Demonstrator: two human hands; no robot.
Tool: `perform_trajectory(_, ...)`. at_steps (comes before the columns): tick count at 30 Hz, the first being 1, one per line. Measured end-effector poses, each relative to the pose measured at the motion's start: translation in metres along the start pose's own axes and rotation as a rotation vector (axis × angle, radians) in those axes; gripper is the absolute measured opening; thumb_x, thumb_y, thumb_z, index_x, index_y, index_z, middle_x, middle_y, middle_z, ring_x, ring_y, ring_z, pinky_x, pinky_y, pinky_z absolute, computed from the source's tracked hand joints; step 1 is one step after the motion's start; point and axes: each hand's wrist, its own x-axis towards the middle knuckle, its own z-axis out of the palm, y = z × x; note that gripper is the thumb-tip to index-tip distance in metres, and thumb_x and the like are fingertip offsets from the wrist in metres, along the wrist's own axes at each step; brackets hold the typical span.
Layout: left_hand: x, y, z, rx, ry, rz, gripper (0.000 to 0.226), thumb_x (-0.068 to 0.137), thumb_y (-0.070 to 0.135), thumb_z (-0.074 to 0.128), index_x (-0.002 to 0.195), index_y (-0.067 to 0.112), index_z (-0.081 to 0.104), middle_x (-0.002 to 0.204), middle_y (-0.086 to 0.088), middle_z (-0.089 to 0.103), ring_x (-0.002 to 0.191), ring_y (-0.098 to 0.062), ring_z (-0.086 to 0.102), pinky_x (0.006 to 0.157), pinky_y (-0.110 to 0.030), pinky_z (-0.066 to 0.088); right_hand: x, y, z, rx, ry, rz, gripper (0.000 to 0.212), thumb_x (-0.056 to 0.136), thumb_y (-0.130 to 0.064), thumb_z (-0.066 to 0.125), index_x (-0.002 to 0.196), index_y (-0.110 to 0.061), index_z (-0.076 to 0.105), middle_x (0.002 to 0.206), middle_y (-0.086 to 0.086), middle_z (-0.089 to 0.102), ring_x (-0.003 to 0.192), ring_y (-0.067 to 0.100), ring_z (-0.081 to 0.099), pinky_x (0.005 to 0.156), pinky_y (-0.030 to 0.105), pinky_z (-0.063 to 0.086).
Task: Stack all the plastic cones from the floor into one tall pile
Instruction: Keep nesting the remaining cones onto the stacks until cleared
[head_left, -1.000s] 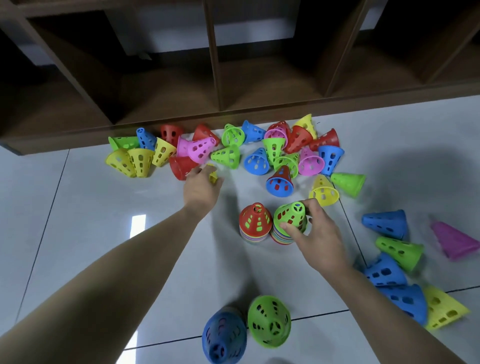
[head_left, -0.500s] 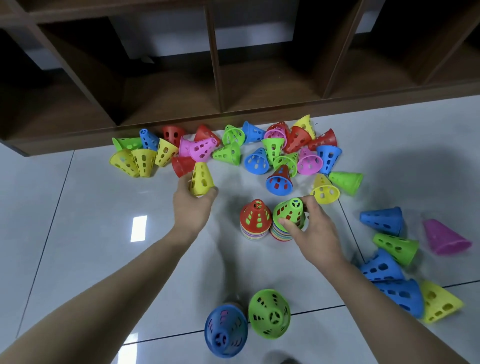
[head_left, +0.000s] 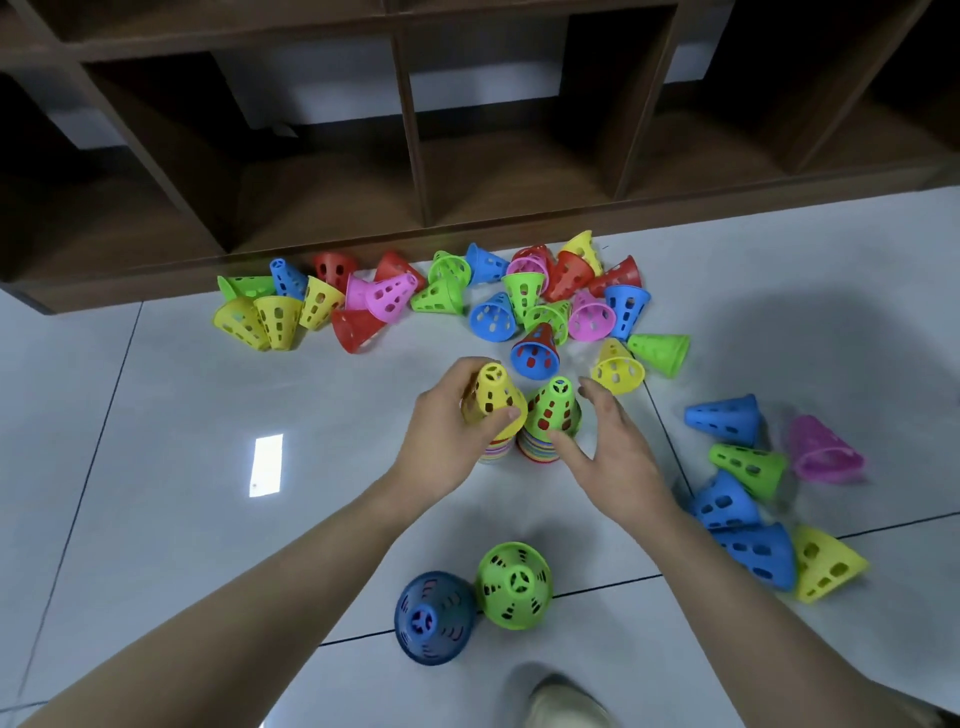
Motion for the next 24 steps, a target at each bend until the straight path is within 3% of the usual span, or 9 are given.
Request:
perform_trajectory(2,0.005,-0.011,0.004,0.118,-0.049,-0.023,0.036,0.082,0.017,0.080,0.112,0.020,0.060,0.097,0.006,0.067,0.086,-0.005,0.060,0.079,-0.020,0.048,-0.009,0.009,-0.011,-0.067,-0.005,-0.079,0.056,0.091,-0.029,0.070,0.140,-0.014,0.048,0.140,0.001,0.052,0.131,0.019,0.047,0.104,0.023,0.034)
perform_trajectory(5,0.011,-0.027,0.002,0.185,-0.079,-0.064,0.033,0.081,0.018,0.081,0.106,0.022,0.060,0.089,0.006,0.067,0.077,-0.006,0.058,0.077,-0.026,0.049,-0.011,0.035,-0.039,-0.322,-0.130,-0.197,0.048,0.085,-0.036,0.069,0.127,-0.015,0.061,0.126,0.001,0.061,0.121,0.022,0.055,0.102,0.029,0.039)
perform_trajectory(8,0.012,-0.033,0.000,0.208,-0.082,-0.055,0.030,0.082,0.020,0.081,0.103,0.022,0.059,0.085,0.007,0.067,0.074,-0.003,0.058,0.074,-0.025,0.050,-0.018,0.056,-0.071,-0.504,-0.291,-0.190,0.050,0.080,-0.041,0.077,0.124,-0.021,0.063,0.123,-0.003,0.063,0.121,0.020,0.055,0.103,0.029,0.036)
perform_trajectory(11,0.013,-0.031,0.004,0.248,-0.059,-0.064,0.030,0.083,0.020,0.080,0.102,0.020,0.058,0.082,0.006,0.065,0.070,0.003,0.057,0.065,-0.010,0.042,-0.032,0.072,-0.089,-0.611,-0.360,-0.228,0.059,0.072,-0.049,0.080,0.121,-0.020,0.065,0.118,-0.001,0.065,0.114,0.021,0.060,0.098,0.026,0.036)
perform_trajectory(13,0.011,-0.030,0.006,0.270,-0.036,-0.082,0.029,0.083,0.020,0.079,0.102,0.019,0.057,0.079,0.006,0.063,0.069,0.005,0.056,0.061,-0.007,0.038,-0.044,0.084,-0.093,-0.643,-0.351,-0.276,0.066,0.065,-0.052,0.077,0.119,-0.016,0.066,0.115,0.003,0.066,0.110,0.026,0.062,0.098,0.027,0.037)
perform_trajectory(15,0.009,-0.028,0.009,0.283,-0.023,-0.096,0.029,0.084,0.019,0.079,0.103,0.017,0.057,0.079,0.007,0.062,0.069,0.000,0.056,0.060,-0.007,0.037,-0.057,0.091,-0.097,-0.636,-0.290,-0.231,0.070,0.067,-0.052,0.078,0.126,-0.016,0.063,0.125,0.004,0.062,0.120,0.028,0.057,0.106,0.038,0.040)
perform_trajectory(19,0.009,-0.016,0.010,0.309,-0.056,-0.182,0.035,0.085,0.020,0.077,0.114,0.017,0.059,0.093,0.003,0.064,0.088,-0.020,0.060,0.068,-0.015,0.035,-0.088,0.111,-0.100,-0.573,-0.019,-0.140,0.063,0.068,-0.031,0.090,0.121,-0.010,0.063,0.121,0.009,0.063,0.112,0.032,0.060,0.098,0.046,0.049)
perform_trajectory(21,0.006,-0.003,0.012,0.268,-0.032,-0.199,0.047,0.084,0.019,0.076,0.128,0.019,0.058,0.110,0.006,0.061,0.102,-0.011,0.058,0.079,-0.015,0.037,-0.099,0.122,-0.103,-0.589,0.034,-0.063,0.059,0.069,-0.030,0.088,0.118,-0.009,0.063,0.113,0.008,0.064,0.103,0.031,0.061,0.091,0.047,0.052)
perform_trajectory(24,-0.005,0.033,0.020,0.067,0.127,-0.013,0.048,0.084,0.010,0.071,0.129,0.014,0.056,0.123,0.007,0.056,0.096,0.016,0.050,0.082,0.001,0.033,-0.110,0.134,-0.102,-0.632,-0.028,0.063,0.058,0.070,-0.028,0.088,0.117,-0.006,0.063,0.110,0.011,0.062,0.096,0.032,0.061,0.084,0.045,0.054)
